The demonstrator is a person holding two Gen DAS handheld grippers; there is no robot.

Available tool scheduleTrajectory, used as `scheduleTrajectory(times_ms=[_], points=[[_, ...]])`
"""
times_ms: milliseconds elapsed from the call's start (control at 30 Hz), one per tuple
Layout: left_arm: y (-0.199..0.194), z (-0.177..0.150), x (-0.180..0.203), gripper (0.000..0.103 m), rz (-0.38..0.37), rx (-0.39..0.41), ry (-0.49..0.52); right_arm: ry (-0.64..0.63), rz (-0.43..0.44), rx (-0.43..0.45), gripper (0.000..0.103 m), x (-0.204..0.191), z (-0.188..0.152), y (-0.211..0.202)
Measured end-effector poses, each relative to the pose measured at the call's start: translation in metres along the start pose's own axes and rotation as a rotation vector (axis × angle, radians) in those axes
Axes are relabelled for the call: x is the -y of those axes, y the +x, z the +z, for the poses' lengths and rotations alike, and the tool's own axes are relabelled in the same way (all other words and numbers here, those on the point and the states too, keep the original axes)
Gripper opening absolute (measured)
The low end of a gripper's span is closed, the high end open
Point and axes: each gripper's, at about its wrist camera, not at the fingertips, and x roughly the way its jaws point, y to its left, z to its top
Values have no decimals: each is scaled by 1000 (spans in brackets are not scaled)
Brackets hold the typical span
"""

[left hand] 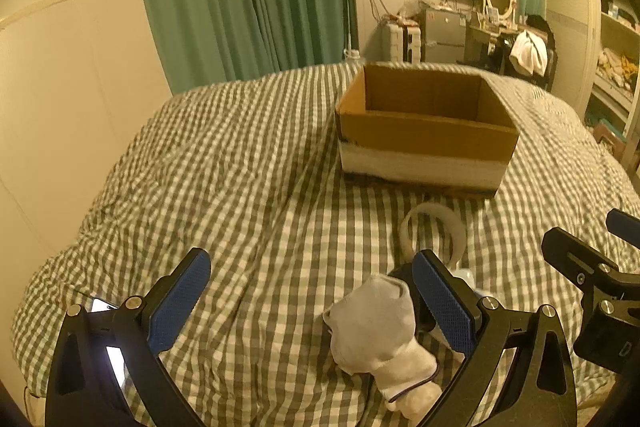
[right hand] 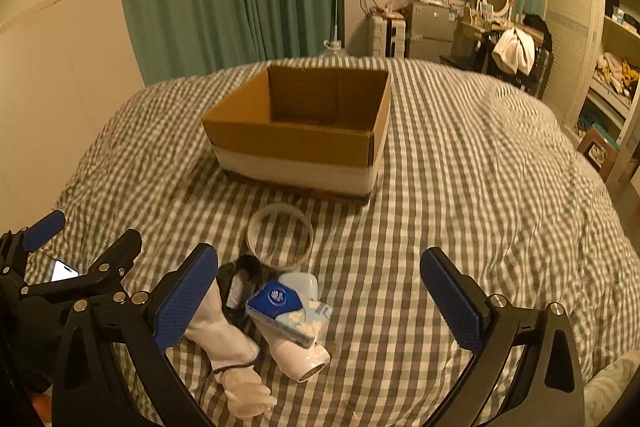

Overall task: Organize objects
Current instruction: 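Grasp the white sock with the left tool while the right tool grasps the tissue pack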

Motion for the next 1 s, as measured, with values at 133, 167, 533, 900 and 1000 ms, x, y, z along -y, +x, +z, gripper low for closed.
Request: scheduleTrajectory(times_ms=[133,167,533,900,1000], points=[[19,-17,8,103,-22,-53,18,-2,-20,-46,102,3,-10,16],[22,-21,10,103,-28,-67,23,-1,-23,-59,101,3,-13,20],[71,-64,28,60,-191,-194,12,10,-20,-187,97,1,-43,65],[59,-43,-10,48,-137,-176,8,25,55,-252,89,-9,-60,101],[60,-37,-21,48,-125,-159,-4,12,81,-271,83,-16,-65,109]])
